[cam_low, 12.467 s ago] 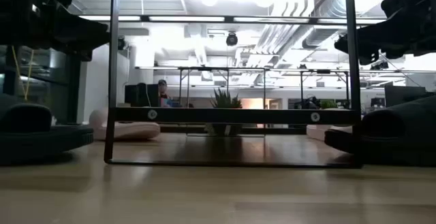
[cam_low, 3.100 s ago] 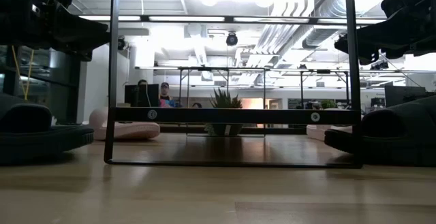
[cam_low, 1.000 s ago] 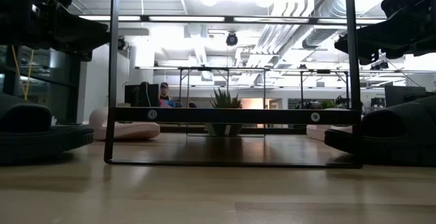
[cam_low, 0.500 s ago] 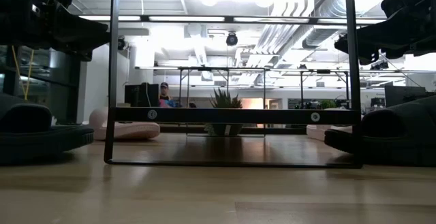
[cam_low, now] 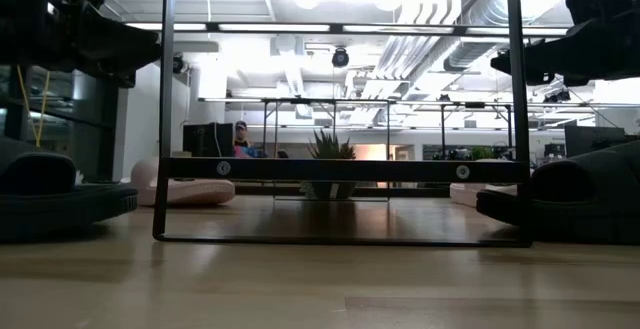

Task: Pick and place slides into the shelf
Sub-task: Put the right pink slide on the shelf

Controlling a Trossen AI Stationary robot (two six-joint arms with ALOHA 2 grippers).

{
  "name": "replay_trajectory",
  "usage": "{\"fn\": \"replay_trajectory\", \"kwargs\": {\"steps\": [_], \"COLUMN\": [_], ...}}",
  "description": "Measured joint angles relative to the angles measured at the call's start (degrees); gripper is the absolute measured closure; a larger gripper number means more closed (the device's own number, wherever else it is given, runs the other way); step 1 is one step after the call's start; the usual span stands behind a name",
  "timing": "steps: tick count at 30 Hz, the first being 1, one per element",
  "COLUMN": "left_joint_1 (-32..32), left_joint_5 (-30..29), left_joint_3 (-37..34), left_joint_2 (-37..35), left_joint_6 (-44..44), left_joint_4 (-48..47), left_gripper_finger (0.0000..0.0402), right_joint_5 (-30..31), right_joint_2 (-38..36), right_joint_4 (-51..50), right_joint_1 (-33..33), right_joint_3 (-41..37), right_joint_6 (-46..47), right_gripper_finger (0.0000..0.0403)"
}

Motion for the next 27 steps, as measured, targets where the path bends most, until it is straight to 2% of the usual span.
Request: {"fn": "replay_trajectory", "kwargs": {"steps": [9,16,20,27], "left_joint_1": [0.0,0.0,0.0,0.0], "left_joint_5": [-0.3,-0.8,-4.0,-11.4], "left_joint_3": [0.0,0.0,0.0,0.0], "left_joint_2": [0.0,0.0,0.0,0.0], "left_joint_6": [-11.8,-13.3,-13.4,-14.4], "left_joint_4": [0.6,0.6,2.3,2.1], "left_gripper_finger": [0.0245,0.0245,0.0245,0.0245], "right_joint_5": [0.4,0.4,0.8,3.3], "right_joint_2": [0.0,0.0,0.0,0.0], "right_joint_4": [0.0,0.2,0.4,0.5], "right_joint_1": [0.0,0.0,0.0,0.0], "right_joint_3": [0.0,0.0,0.0,0.0], "right_joint_6": [3.8,21.0,28.5,29.0], "right_gripper_finger": [0.0155,0.0155,0.0155,0.0155]}}
